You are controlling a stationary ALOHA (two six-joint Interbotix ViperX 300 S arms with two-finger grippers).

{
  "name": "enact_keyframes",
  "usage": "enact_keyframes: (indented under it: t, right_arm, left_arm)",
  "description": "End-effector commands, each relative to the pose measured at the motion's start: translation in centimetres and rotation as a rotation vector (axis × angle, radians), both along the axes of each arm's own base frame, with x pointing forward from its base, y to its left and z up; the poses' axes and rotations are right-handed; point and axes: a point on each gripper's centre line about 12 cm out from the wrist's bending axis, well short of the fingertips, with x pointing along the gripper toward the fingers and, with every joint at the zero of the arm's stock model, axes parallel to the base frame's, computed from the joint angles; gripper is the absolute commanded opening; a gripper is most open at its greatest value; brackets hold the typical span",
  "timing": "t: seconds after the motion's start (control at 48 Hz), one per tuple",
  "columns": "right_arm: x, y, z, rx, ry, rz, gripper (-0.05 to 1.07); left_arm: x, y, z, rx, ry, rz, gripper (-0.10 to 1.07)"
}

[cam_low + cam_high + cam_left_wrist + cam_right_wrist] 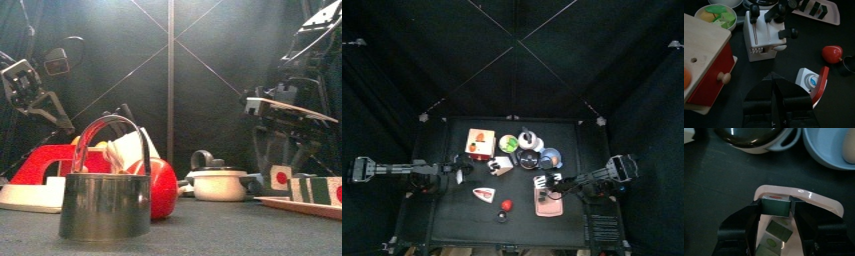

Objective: Place green sushi piece left of plate

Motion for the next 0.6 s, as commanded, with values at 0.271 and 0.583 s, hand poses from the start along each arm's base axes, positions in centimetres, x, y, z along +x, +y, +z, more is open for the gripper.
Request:
enact_keyframes:
  t: [0.271,0.583]
  right_arm:
    - [4.7,0.3,3.5,-0.058,-0.128,0.062,0.76]
    - [8.2,0.2,2.2,-0.097,-0.130,0.119,0.76]
  left_arm:
    - [0.3,0.1,0.4,-0.007,-0.017,0.005,0.38]
    - [0.3,0.1,0.4,-0.008,-0.017,0.006,0.38]
